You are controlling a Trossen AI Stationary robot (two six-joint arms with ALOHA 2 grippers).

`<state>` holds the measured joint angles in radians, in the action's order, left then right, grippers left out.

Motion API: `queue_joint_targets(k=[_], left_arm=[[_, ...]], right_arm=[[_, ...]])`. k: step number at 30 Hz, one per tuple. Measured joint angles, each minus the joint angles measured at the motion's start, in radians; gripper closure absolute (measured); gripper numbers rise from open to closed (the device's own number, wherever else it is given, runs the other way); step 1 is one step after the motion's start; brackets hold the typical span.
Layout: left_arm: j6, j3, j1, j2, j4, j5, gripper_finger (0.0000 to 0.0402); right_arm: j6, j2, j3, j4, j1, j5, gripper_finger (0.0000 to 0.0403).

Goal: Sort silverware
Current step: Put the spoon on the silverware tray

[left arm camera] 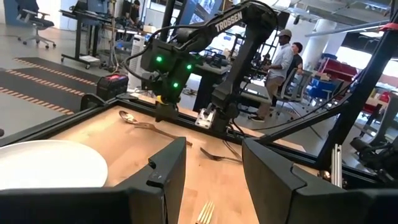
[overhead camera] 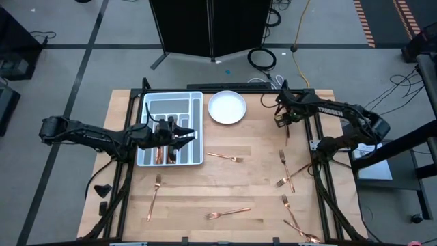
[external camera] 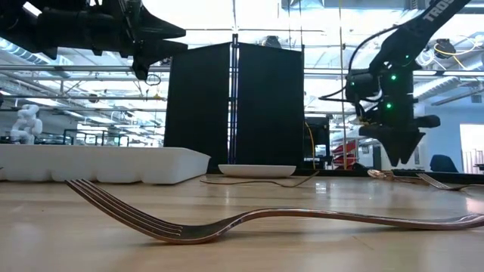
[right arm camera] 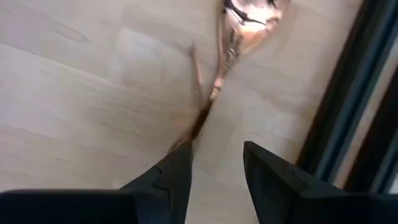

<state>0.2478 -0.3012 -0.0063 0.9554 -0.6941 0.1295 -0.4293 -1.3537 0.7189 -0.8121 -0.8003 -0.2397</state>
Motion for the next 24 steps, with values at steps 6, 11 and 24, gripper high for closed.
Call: queue_joint_targets(k=[6,11,24], left_arm=[[0.001,0.0,0.0,0.0,0.003,0.0,0.0251],[0.0,0.0,0.0,0.0,0.003,0.0,0.0251],[-0.012,0.0,0.0,0.0,0.002,0.001,0.0251]], right_arm=[[0.006,-0.003,-0.066,0.049,-0.024,0.004,0.0268],[0.003,-0.003,-0.121,0.103,-0.027,0.015,0.0268],[0.013,-0.002,-0.128,0.091,-0.027,0.037,0.0268]])
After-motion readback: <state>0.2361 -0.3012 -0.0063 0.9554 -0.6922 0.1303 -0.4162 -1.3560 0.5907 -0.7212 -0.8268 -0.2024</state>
